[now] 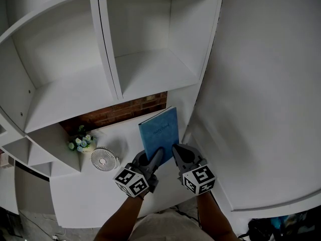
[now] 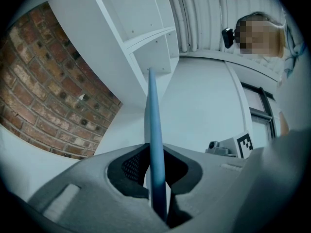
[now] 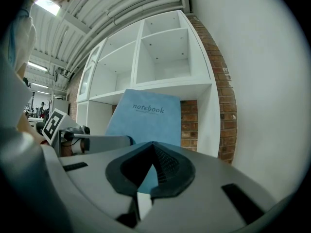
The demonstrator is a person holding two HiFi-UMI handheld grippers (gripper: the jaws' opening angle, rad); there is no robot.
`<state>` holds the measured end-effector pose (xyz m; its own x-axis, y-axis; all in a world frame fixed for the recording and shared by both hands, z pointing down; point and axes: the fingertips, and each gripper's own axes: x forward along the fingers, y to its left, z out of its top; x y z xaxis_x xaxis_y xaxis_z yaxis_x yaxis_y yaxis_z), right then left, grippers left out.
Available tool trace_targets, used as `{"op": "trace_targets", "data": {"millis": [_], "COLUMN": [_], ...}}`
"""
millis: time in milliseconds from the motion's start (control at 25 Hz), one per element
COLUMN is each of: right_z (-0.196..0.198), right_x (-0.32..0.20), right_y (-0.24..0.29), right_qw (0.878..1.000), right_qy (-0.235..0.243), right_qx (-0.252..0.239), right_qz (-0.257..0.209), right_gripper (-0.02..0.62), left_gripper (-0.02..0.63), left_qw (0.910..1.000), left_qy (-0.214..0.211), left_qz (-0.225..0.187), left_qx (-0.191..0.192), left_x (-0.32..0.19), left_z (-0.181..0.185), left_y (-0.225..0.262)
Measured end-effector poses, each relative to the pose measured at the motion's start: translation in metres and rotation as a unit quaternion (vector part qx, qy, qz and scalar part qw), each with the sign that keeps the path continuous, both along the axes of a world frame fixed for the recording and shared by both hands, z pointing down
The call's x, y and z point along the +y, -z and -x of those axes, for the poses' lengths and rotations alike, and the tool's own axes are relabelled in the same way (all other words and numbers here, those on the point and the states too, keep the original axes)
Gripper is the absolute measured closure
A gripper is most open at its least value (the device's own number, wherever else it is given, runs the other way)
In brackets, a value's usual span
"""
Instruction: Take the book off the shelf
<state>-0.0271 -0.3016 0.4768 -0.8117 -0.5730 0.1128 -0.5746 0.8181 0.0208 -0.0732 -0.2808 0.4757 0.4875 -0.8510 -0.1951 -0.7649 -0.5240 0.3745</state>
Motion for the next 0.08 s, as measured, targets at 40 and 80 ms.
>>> {"op": "trace_targets", "data": {"millis": [40, 80], "right_z": [-0.0002, -0.0004], "right_x": [0.0, 0.0], "right_y": [0.0002, 0.0004], "right_qw": [1.0, 1.0], "right_qy": [0.0, -0.001], "right_qx": [0.0, 0.001], "right_qz": [0.0, 0.0], "right_gripper": [0.583, 0.582], "left_gripper": [0.557, 0.558], "left_qw": [1.0, 1.0], "left_qy": [0.0, 0.0], "left_qz": [0.001, 0.002], "left_qx": [0.0, 0.001], "left_x": [0.0001, 0.0001], "left_z": [-0.0002, -0.0005], "left_y": [0.0001, 0.0002]}}
